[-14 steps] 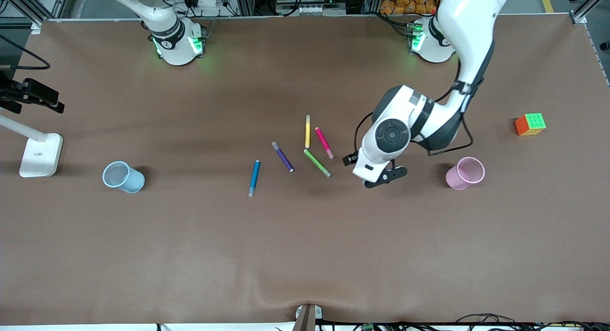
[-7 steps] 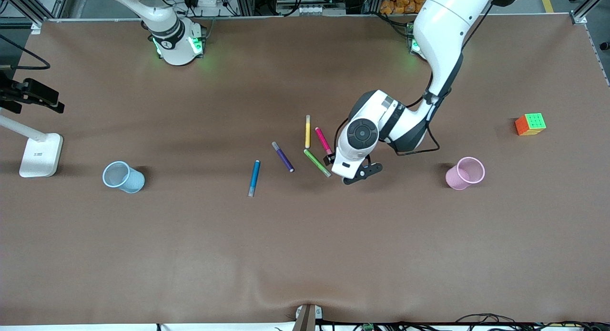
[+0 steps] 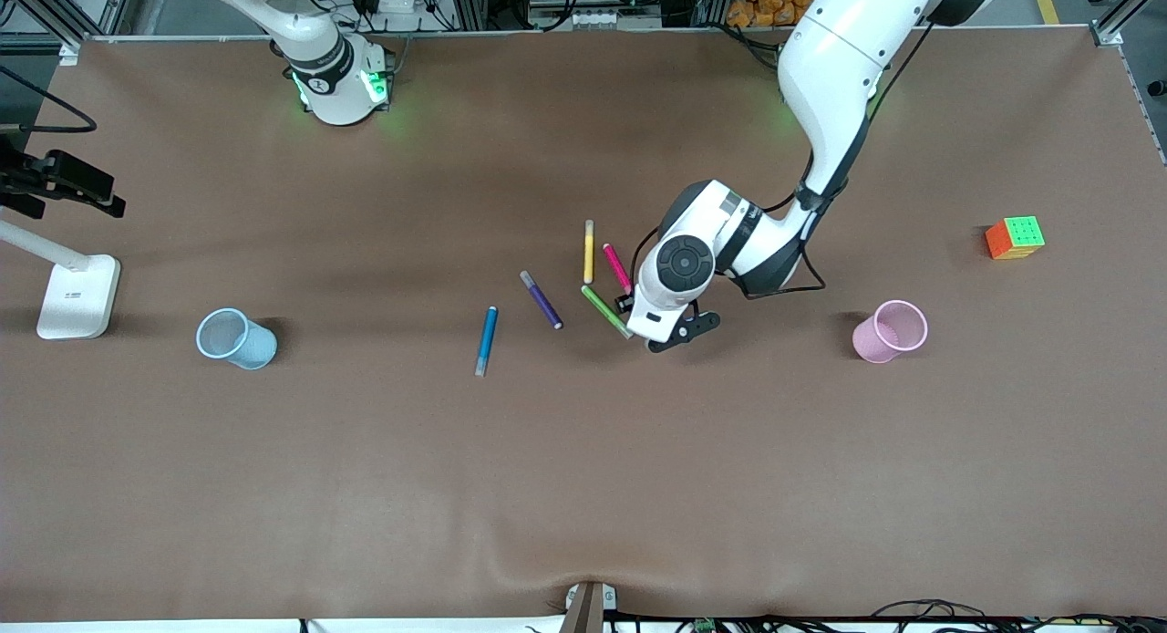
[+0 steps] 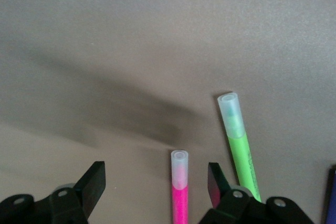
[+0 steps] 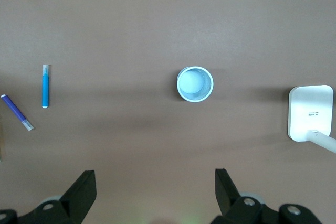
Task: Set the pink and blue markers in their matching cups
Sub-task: 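Lower the left gripper and close it on the pink marker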
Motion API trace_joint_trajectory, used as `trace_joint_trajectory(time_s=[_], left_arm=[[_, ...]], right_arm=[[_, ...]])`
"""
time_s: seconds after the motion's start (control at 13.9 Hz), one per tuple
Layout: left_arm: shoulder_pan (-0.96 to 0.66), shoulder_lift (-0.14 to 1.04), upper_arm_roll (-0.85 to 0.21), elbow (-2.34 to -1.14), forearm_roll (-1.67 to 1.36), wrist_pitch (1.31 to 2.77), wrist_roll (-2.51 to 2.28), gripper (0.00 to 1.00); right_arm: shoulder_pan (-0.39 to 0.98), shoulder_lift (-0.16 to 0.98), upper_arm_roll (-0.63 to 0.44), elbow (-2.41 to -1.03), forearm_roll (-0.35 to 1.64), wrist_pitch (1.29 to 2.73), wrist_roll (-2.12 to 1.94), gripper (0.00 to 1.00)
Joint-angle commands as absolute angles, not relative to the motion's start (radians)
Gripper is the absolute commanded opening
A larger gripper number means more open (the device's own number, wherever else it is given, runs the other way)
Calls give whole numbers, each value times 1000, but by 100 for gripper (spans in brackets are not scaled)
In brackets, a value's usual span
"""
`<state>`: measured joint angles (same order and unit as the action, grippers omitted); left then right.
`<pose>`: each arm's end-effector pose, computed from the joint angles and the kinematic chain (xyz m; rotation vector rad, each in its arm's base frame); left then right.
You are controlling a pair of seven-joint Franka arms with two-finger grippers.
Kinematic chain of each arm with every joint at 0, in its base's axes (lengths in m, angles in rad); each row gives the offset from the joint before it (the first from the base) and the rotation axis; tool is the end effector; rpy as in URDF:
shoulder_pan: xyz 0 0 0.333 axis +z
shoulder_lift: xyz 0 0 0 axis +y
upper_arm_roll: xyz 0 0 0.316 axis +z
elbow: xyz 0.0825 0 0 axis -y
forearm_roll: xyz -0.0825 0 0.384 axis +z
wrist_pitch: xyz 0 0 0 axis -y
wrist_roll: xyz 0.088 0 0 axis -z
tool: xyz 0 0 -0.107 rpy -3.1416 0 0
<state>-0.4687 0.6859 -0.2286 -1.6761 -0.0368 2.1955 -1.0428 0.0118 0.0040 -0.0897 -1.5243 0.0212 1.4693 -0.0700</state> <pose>0.5170 -0.4163 0.2002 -3.0538 -0.6329 0.3626 0.5440 -0.0399 0.6354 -3.1152 0.0099 0.0893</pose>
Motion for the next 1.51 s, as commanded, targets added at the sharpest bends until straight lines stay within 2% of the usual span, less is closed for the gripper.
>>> trace_joint_trajectory(time_s=[0.0,0.14,0.36,0.86,1.15,1.3,1.44], left_arm=[[-491,715,-221,-1658,-69,2233,-1063,85],[-500,719,-221,-1658,-71,2233,-1065,80],[-506,727,-221,-1658,-90,2233,-1066,68],[-508,747,-221,-1657,-106,2250,-1066,59],[-524,758,-221,-1658,-104,2278,-1066,49],[-526,756,-221,-1658,-104,2278,-1066,32],[-514,747,-221,-1658,-104,2272,-1065,4]], right_arm=[[6,15,-87,-1506,35,1466,-64,100],[8,15,-87,-1506,35,1466,-63,100],[6,15,-87,-1506,35,1468,-63,100],[8,17,-87,-1506,38,1468,-63,100],[8,18,-87,-1506,38,1468,-63,100],[8,18,-87,-1506,38,1468,-63,100],[8,18,-86,-1506,38,1468,-63,100]])
